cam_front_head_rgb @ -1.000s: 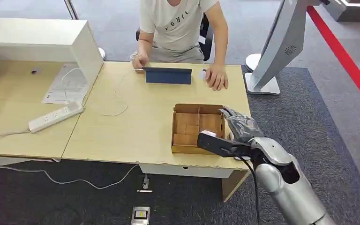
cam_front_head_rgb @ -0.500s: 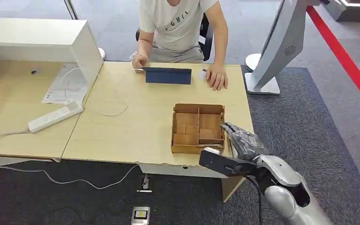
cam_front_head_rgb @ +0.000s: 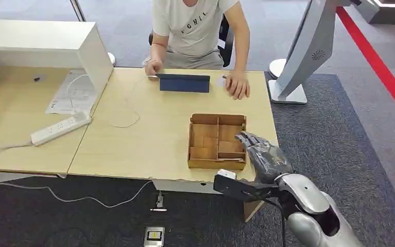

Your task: Pass the card to the sensor for recognition and then transmit it.

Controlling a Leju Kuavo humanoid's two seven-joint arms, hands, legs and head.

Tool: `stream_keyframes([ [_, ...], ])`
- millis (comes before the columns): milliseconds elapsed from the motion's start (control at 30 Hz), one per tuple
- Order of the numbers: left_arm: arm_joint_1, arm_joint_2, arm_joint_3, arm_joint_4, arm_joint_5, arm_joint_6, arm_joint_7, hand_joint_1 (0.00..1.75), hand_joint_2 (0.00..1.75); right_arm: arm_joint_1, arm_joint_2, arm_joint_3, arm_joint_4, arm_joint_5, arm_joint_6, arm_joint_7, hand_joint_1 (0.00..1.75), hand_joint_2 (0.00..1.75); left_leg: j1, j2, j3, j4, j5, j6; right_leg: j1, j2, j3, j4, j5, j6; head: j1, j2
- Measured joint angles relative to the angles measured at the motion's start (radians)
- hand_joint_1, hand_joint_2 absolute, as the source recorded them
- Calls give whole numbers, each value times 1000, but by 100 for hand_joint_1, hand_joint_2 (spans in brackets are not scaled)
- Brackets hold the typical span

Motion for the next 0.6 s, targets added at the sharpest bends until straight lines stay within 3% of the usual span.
stream_keyframes([
  [333, -1, 0, 0, 0, -10, 2, -2, 0, 0, -111, -1, -7, 77, 38, -64, -25, 0, 175, 0, 0, 0, 0, 0, 0, 0, 0, 0, 0, 0, 0, 0, 0],
  [600, 0, 0, -1, 0, -9, 15, 3, 0, 0, -122, -2, -16, 201, 46, -133, -34, 0, 175, 0, 0, 0, 0, 0, 0, 0, 0, 0, 0, 0, 0, 0, 0],
])
